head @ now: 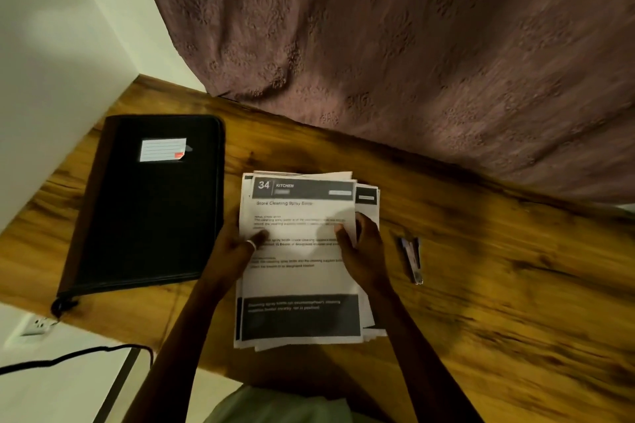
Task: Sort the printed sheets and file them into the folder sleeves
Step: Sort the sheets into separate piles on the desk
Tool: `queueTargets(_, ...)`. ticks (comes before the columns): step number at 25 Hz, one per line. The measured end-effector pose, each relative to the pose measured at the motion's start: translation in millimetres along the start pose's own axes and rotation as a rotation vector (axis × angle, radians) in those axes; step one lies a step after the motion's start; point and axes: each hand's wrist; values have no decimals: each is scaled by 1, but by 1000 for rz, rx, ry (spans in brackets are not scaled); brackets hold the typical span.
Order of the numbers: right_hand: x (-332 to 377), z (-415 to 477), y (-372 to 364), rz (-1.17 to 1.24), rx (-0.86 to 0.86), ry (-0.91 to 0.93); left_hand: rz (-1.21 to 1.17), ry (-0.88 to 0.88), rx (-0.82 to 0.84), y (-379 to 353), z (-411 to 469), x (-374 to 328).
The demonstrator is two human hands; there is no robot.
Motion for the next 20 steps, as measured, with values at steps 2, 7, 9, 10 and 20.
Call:
queueTargets(2,14,-4,17,221,39,-79,-27,5,27,3,0,-10)
queueTargets(7,45,-15,51,373,80,-66,33,-61,42,-4,-2,-43)
queueTargets(9,67,-19,59,355,-22,15,90,-150,19,-15,-2,-56)
queueTargets(10,79,-22,64,367,-69,55,86,-196,15,-21,-3,-64)
queueTargets(20,53,-33,60,454,-28,27,34,-167,-62,-51,-9,-53)
Point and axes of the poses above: each hand's wrist, its own z-axis towards the middle knuckle, its own y-axis out of the back of the hand, x = y × z
